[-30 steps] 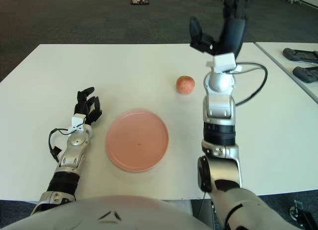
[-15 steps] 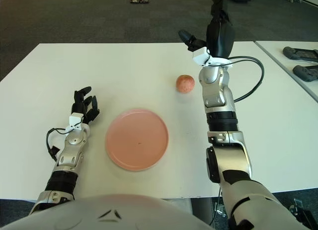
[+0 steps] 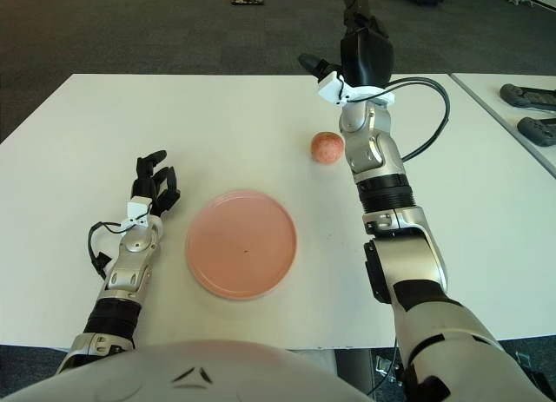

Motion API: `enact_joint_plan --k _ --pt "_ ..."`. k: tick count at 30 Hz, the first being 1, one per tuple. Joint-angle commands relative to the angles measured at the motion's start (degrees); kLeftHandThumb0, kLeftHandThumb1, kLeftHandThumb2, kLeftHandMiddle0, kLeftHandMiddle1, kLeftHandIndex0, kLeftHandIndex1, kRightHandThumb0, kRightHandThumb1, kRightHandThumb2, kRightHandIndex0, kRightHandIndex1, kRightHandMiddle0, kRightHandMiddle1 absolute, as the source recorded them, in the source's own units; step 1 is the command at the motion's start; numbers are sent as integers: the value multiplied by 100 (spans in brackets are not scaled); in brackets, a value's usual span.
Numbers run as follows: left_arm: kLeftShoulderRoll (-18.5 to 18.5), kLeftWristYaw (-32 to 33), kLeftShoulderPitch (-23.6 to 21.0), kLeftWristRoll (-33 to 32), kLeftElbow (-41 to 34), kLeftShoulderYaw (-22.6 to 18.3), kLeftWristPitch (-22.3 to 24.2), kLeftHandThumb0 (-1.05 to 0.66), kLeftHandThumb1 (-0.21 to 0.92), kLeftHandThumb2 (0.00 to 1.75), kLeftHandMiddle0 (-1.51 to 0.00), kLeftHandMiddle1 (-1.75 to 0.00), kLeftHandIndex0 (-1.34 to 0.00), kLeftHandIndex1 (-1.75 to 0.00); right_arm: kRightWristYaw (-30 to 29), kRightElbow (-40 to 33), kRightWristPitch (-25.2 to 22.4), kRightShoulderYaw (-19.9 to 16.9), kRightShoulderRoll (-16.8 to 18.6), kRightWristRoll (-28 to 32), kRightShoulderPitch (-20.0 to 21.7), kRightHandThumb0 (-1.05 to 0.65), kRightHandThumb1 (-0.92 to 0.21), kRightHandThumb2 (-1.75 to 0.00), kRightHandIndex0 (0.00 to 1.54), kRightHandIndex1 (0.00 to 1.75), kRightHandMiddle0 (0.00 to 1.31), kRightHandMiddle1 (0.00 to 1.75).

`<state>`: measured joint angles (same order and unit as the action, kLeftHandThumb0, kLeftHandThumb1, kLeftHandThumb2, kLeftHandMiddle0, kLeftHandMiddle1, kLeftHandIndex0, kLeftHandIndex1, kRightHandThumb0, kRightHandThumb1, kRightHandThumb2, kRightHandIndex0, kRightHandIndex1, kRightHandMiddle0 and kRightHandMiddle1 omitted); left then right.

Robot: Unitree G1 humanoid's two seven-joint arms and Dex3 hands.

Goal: Put the apple into the plate.

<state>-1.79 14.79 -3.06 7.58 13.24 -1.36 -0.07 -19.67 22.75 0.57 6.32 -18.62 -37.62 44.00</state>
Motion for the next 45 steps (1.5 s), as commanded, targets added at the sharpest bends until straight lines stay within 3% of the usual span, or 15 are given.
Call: enact_joint_plan --k 1,4,7,9,19,25,45 --pt "11 15 51 35 18 -17 177 -84 92 71 -26 -62 0 -93 -143 306 -94 142 -20 -136 101 -54 -81 -64 6 2 0 8" --pt "5 27 67 48 -13 -9 195 -84 92 72 -26 -62 0 -93 -235 505 -157 306 -62 -277 152 -55 -83 -65 9 3 0 7" --pt "11 27 73 42 -25 -21 223 -85 92 72 -27 -63 0 -93 -732 3581 507 693 89 -365 802 -60 -87 -61 12 4 0 11" --pt "23 14 75 25 -15 -36 219 -85 92 72 -27 -63 0 -93 -686 4561 565 890 99 -480 982 -66 -90 -61 12 4 0 14" --pt "28 -3 118 -18 5 -62 117 -85 92 72 -26 -62 0 -92 -773 4625 746 1259 -106 -465 1243 -82 -92 -71 10 3 0 20" --pt "12 3 148 -7 -21 -60 90 -84 92 71 -25 -62 0 -93 -725 5180 800 1490 110 -406 1277 -84 -92 -72 10 3 0 23" --pt "47 18 184 60 -102 -58 127 -83 92 73 -25 -62 0 -92 -373 5500 644 1592 102 -187 1263 -86 -92 -67 12 3 0 23"
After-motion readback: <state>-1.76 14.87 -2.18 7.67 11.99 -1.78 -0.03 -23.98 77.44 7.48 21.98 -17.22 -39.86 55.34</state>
